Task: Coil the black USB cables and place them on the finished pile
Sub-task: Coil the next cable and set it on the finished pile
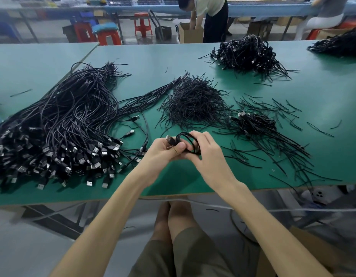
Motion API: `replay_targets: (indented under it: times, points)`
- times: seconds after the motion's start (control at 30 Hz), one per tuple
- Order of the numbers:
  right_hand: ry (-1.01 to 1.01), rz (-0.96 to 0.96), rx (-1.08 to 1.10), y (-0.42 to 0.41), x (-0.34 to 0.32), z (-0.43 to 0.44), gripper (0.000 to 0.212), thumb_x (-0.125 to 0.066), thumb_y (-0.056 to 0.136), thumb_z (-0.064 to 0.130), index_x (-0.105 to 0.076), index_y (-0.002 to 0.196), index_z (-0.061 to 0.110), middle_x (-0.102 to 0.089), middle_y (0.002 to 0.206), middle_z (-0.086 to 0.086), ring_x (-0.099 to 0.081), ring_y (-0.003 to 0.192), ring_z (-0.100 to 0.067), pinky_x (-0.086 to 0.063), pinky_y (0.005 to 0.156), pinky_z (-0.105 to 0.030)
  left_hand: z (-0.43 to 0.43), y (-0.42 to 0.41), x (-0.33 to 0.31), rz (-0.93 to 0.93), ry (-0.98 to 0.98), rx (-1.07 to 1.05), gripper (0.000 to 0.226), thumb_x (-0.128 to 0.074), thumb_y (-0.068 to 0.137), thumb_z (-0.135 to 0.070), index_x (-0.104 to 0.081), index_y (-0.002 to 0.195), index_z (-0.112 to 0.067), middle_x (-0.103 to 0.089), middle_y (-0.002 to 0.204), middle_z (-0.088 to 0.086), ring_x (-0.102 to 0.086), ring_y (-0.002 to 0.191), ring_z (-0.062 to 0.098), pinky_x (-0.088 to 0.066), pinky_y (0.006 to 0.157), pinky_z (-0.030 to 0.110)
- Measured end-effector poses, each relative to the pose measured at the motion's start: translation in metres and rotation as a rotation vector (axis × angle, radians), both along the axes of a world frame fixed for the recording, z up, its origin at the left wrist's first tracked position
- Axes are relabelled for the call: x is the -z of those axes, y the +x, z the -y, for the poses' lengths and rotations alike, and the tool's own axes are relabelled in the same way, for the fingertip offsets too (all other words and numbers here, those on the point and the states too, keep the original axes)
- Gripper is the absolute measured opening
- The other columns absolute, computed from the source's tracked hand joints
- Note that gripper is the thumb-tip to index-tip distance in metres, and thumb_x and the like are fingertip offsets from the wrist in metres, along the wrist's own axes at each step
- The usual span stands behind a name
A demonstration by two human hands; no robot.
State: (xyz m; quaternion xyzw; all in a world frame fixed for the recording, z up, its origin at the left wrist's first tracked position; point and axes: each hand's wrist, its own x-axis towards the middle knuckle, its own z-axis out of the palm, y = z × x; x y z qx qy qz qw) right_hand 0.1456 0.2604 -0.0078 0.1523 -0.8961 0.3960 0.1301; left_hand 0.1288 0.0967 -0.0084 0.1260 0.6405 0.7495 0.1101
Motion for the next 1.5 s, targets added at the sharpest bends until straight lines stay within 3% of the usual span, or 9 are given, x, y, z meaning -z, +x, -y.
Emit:
replay_targets:
  times: [0.13, 0.33, 0.53, 0.7, 0.9, 1.03, 1.17, 1.3, 1.5]
  points:
    - [-0.044, 0.053, 0.007, -0.001, 0.000, 0.001, 0.058, -0.080, 0.085, 0.026, -0.055, 0.134, 0.011, -0.059, 0.121, 0.001, -0.054, 0.104, -0.012, -0.039, 0.090, -0.019, 0.007, -0.002, 0.001, -0.032, -0.034, -0.111, 0.019, -0.070, 0.089, -0.010, -0.072, 0.103, 0.002, -0.076, 0.099, 0.016, -0.072, 0.093, 0.023, -0.058, 0.091, 0.034]
    - [-0.141, 0.110, 0.039, 0.000, 0.004, 0.006, 0.051, -0.082, 0.084, 0.019, -0.053, 0.125, 0.013, -0.064, 0.115, -0.001, -0.059, 0.101, -0.016, -0.046, 0.088, -0.027, -0.002, 0.001, 0.007, 0.054, 0.060, -0.100, 0.006, -0.068, 0.091, -0.007, -0.073, 0.093, -0.007, -0.076, 0.098, 0.016, -0.074, 0.096, 0.027, -0.061, 0.080, 0.030]
    - [-0.146, 0.124, -0.019, -0.003, 0.002, 0.004, 0.059, -0.077, 0.085, 0.013, -0.054, 0.139, 0.015, -0.065, 0.120, -0.002, -0.060, 0.104, -0.016, -0.048, 0.095, -0.029, -0.004, 0.003, 0.005, 0.081, 0.106, -0.008, 0.015, -0.062, 0.094, -0.018, -0.066, 0.099, -0.003, -0.075, 0.101, 0.014, -0.072, 0.103, 0.025, -0.060, 0.083, 0.031]
    - [-0.050, 0.113, -0.002, -0.001, 0.007, 0.004, 0.075, -0.072, 0.092, 0.013, -0.034, 0.156, 0.019, -0.049, 0.112, 0.004, -0.048, 0.099, -0.009, -0.038, 0.093, -0.019, -0.011, 0.004, 0.003, 0.056, 0.049, -0.078, 0.014, -0.056, 0.101, -0.006, -0.066, 0.096, 0.000, -0.076, 0.094, 0.013, -0.073, 0.094, 0.022, -0.059, 0.076, 0.029]
    - [0.136, 0.094, 0.019, 0.000, 0.007, 0.003, 0.057, -0.056, 0.101, 0.012, -0.035, 0.153, 0.019, -0.049, 0.112, -0.003, -0.058, 0.097, -0.029, -0.050, 0.085, -0.044, -0.016, 0.008, 0.001, 0.067, -0.001, -0.129, 0.015, -0.057, 0.101, -0.005, -0.070, 0.097, 0.002, -0.076, 0.094, 0.012, -0.072, 0.090, 0.020, -0.061, 0.086, 0.034]
    - [0.270, 0.061, 0.045, 0.003, 0.007, 0.001, 0.050, -0.050, 0.103, 0.010, -0.036, 0.151, 0.017, -0.049, 0.114, -0.004, -0.058, 0.084, -0.030, -0.051, 0.075, -0.045, -0.015, 0.005, 0.001, -0.017, -0.221, -0.197, 0.017, -0.063, 0.100, -0.010, -0.073, 0.105, 0.002, -0.073, 0.103, 0.026, -0.068, 0.094, 0.030, -0.055, 0.090, 0.041]
    - [0.398, 0.062, 0.036, 0.002, 0.008, -0.001, 0.042, -0.045, 0.101, 0.000, -0.045, 0.140, 0.013, -0.046, 0.104, -0.003, -0.052, 0.072, -0.027, -0.043, 0.061, -0.038, -0.011, 0.006, 0.002, 0.015, -0.301, -0.231, 0.020, -0.072, 0.095, -0.026, -0.072, 0.105, -0.009, -0.079, 0.092, 0.008, -0.075, 0.089, 0.015, -0.058, 0.080, 0.036]
    - [0.469, 0.050, 0.002, 0.004, 0.011, -0.005, 0.040, -0.045, 0.099, -0.006, -0.050, 0.134, 0.011, -0.035, 0.094, 0.002, -0.033, 0.067, -0.018, -0.032, 0.059, -0.032, -0.003, 0.000, 0.002, 0.101, -0.294, -0.263, 0.040, -0.083, 0.083, -0.031, -0.062, 0.109, -0.009, -0.078, 0.089, 0.010, -0.075, 0.077, 0.017, -0.059, 0.076, 0.033]
    - [0.543, 0.085, -0.035, 0.004, 0.013, -0.009, 0.026, -0.040, 0.095, -0.006, -0.054, 0.110, 0.010, -0.038, 0.093, 0.002, -0.031, 0.062, -0.015, -0.033, 0.059, -0.033, -0.001, -0.004, -0.001, -0.084, -0.798, -0.002, 0.026, -0.054, 0.104, -0.038, -0.058, 0.099, -0.013, -0.067, 0.072, -0.003, -0.060, 0.059, 0.011, -0.047, 0.055, 0.025]
